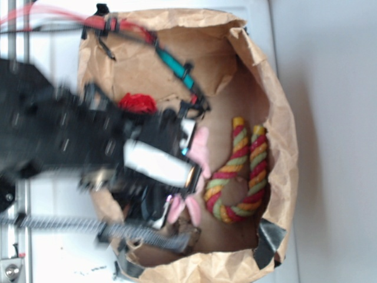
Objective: Grab the multicolored rope.
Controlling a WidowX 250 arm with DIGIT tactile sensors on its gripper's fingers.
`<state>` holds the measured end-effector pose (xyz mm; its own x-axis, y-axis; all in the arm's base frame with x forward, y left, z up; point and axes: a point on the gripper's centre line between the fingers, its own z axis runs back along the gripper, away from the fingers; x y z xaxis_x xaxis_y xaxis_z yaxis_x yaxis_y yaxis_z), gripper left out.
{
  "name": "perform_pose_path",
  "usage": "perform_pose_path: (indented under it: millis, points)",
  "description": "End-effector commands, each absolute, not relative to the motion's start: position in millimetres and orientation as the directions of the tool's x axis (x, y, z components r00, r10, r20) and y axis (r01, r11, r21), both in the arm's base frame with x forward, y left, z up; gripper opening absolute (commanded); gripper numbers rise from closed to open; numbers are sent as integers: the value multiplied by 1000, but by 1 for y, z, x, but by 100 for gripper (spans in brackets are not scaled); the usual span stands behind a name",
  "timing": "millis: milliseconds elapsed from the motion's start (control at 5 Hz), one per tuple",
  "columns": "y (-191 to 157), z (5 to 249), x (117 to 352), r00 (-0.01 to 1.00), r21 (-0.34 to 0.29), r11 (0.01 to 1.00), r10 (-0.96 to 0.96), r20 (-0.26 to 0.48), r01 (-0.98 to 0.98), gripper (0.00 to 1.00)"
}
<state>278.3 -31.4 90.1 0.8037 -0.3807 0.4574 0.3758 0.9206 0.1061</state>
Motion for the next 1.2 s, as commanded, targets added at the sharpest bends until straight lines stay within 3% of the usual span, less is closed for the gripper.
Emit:
perform_pose_path:
  millis: [0, 600, 1000]
  points:
    - [-56, 103, 287, 756, 141, 905, -415, 506, 402, 100]
    - [-70, 113, 300, 774, 100, 908, -400, 491, 406, 100]
    - [-73, 95, 328, 790, 125, 917, -392, 471, 380, 100]
